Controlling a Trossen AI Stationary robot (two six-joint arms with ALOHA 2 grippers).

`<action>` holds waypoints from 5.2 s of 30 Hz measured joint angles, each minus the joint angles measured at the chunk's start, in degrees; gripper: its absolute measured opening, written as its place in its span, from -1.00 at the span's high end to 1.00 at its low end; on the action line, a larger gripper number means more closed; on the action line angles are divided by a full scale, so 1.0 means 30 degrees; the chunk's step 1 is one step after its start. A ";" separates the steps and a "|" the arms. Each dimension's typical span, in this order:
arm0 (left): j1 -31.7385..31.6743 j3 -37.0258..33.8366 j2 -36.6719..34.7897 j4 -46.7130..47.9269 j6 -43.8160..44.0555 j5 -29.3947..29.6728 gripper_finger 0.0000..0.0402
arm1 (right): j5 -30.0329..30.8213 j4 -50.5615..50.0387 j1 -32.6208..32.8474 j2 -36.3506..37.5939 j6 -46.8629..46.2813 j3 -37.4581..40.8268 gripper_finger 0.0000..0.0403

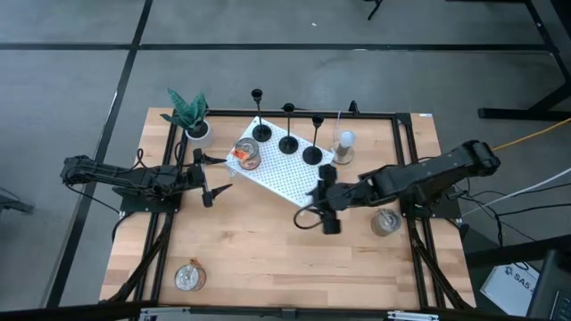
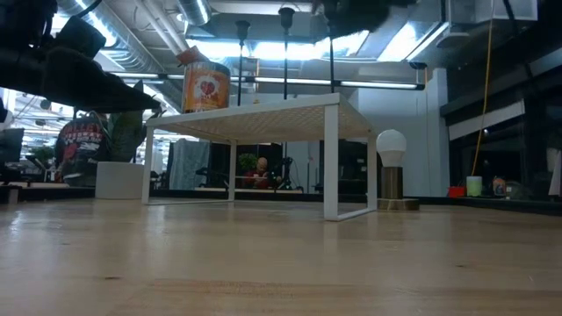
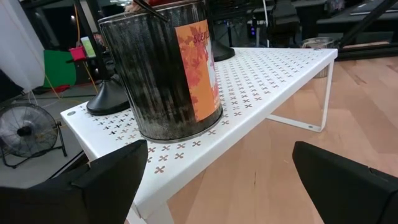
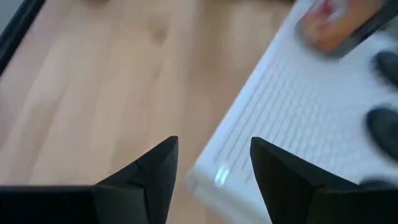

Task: Pick & Place candle stick holders
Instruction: Put the brown scented candle on the shelf

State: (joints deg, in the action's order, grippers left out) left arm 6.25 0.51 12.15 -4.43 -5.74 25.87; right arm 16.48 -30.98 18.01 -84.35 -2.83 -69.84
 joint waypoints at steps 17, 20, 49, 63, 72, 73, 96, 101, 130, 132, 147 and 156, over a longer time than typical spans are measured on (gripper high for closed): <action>-0.0004 -0.0001 0.0004 0.0000 0.0000 -0.0004 -0.99 | -0.3450 -1.0464 0.0863 0.1439 -0.0209 0.0007 -0.02; -0.0002 -0.0004 -0.0002 0.0000 0.0000 0.0000 -0.99 | -0.3521 -1.1121 0.0886 0.1439 -0.1020 0.0013 -0.02; -0.0004 -0.0004 0.0004 0.0000 0.0000 -0.0002 -0.99 | -0.4548 -1.1738 0.0138 0.1439 -1.1584 0.0014 -0.02; -0.0002 -0.0002 0.0000 -0.0003 0.0000 -0.0007 -0.99 | -0.4730 -1.1862 -0.0202 0.1373 -1.2626 0.0015 -0.42; -0.0001 -0.0004 0.0001 -0.0007 0.0000 -0.0004 -0.99 | -0.4856 -1.3670 -0.0202 0.1373 -1.3417 0.0015 -0.93; -0.0001 0.0000 0.0001 -0.0007 0.0000 0.0000 -0.99 | -0.4942 -1.4096 -0.0202 0.1373 -1.3742 0.0015 -0.92; -0.0001 -0.0004 0.0004 -0.0007 0.0000 -0.0004 -0.99 | -0.7703 -1.4367 -0.2396 0.3056 -1.3549 0.5047 -0.99; -0.0001 -0.0004 -0.0003 -0.0007 0.0000 0.0000 -0.99 | -0.8009 -1.3746 -0.2467 0.4656 -1.3927 0.6310 -0.99; 0.0003 -0.0003 0.0003 -0.0006 0.0000 -0.0007 -0.99 | -0.7408 -1.2168 0.0578 0.8251 -1.6317 0.8619 -0.99; -0.0004 0.0003 -0.0003 -0.0007 0.0000 0.0000 -0.99 | -0.7412 -1.2182 0.1044 0.8251 -1.6859 0.8619 -0.99; -0.0004 -0.0004 0.0004 -0.0007 0.0000 -0.0003 -0.99 | -0.7116 -1.2431 0.3702 0.8251 -1.8510 0.8619 -0.99; 0.0000 -0.0004 0.0001 -0.0007 0.0000 -0.0003 -0.99 | -0.6282 -1.2525 0.4592 0.8243 -1.9704 0.8677 -0.99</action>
State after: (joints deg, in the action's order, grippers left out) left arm 6.25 0.49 12.15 -4.45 -5.74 25.86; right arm -2.37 -68.55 31.79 -59.61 -61.94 -43.81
